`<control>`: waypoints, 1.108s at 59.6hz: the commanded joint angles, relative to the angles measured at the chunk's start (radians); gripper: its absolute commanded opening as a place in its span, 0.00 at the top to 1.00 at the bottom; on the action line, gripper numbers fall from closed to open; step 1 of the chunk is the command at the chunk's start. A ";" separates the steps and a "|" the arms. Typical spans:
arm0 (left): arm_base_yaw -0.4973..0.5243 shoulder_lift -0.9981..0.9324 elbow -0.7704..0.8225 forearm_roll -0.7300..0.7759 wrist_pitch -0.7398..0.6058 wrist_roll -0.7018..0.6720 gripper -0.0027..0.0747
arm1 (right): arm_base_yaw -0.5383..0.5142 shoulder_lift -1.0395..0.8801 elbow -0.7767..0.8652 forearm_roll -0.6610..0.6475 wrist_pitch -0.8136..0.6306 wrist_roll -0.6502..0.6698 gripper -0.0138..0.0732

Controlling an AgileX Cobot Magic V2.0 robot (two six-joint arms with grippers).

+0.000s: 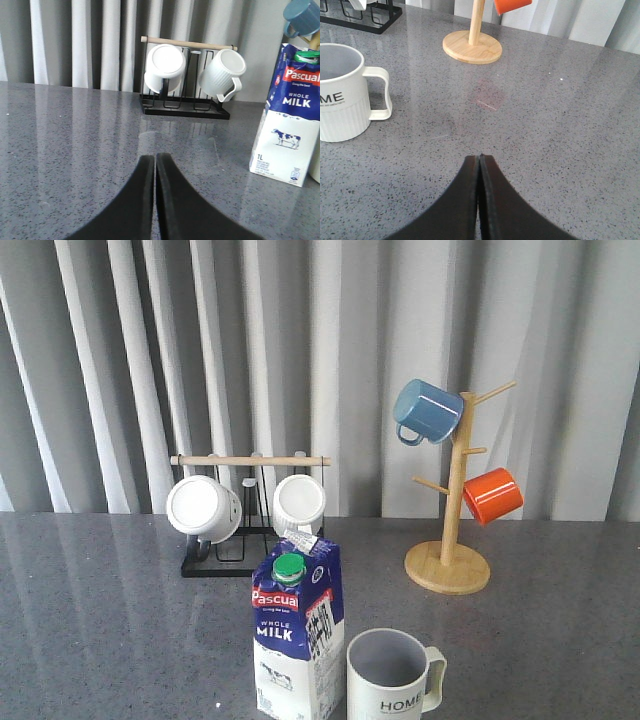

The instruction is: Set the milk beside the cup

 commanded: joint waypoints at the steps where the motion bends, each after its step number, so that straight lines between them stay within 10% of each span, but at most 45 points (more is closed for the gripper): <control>1: 0.036 -0.064 -0.020 -0.006 -0.026 0.014 0.97 | -0.002 0.000 -0.027 -0.031 -0.051 0.003 0.85; 66: 0.128 -0.089 -0.026 0.152 -0.026 -0.133 0.97 | -0.002 0.001 -0.027 -0.031 -0.051 0.003 0.85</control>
